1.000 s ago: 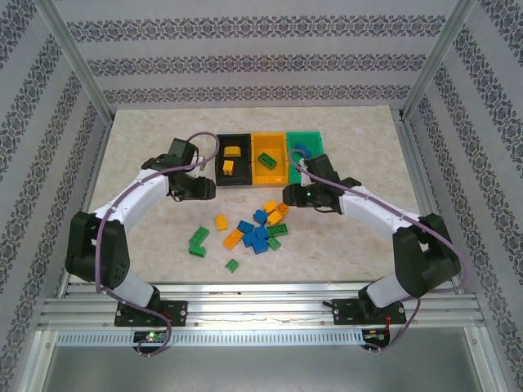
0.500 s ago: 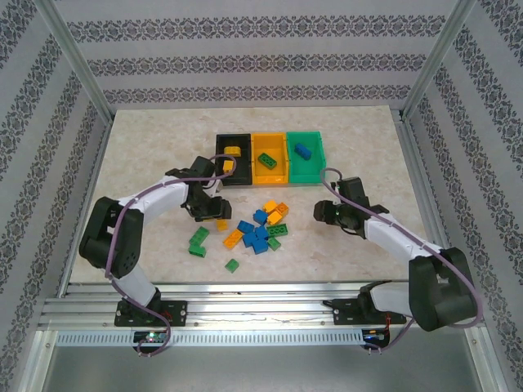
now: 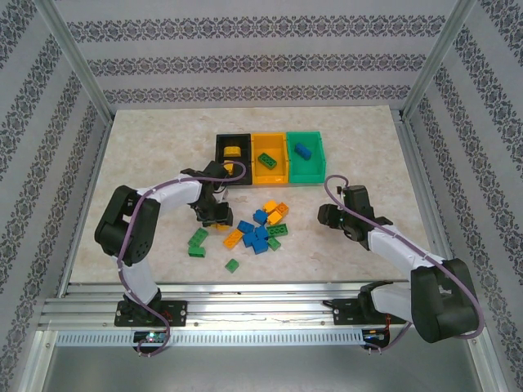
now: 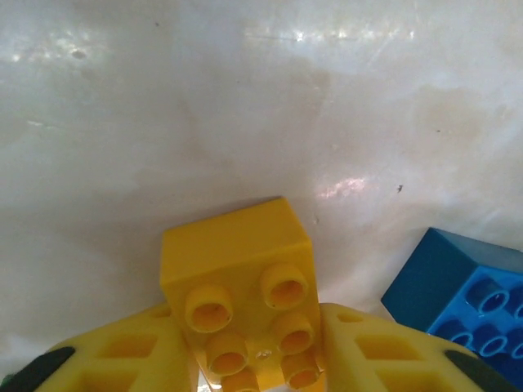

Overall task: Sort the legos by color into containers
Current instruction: Pick up the lego from the center of the table, then place the lego in the container.

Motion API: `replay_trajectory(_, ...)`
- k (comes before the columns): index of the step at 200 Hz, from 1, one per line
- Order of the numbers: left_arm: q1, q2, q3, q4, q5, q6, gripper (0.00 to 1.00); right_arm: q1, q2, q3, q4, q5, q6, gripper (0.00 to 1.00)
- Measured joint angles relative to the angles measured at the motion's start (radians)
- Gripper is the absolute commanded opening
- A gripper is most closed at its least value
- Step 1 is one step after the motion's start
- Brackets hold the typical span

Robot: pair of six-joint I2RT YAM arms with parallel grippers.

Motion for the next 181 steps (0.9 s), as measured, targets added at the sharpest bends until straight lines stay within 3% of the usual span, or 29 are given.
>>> replay_trajectory(85,-0.001,0.003,0.137,0.012,-0.056,0.038,0.28,0.013,-0.018,-0.012,0.019,0.011,0.000,0.48)
replay_trajectory(131,0.020,0.065,0.411,-0.007,-0.099,0.116,0.29,0.013,-0.041,-0.026,0.022,0.016,0.000,0.48)
replay_trajectory(181,0.093,0.301,0.772,-0.086,-0.115,0.177,0.30,0.013,-0.080,-0.046,0.025,0.024,0.000,0.48)
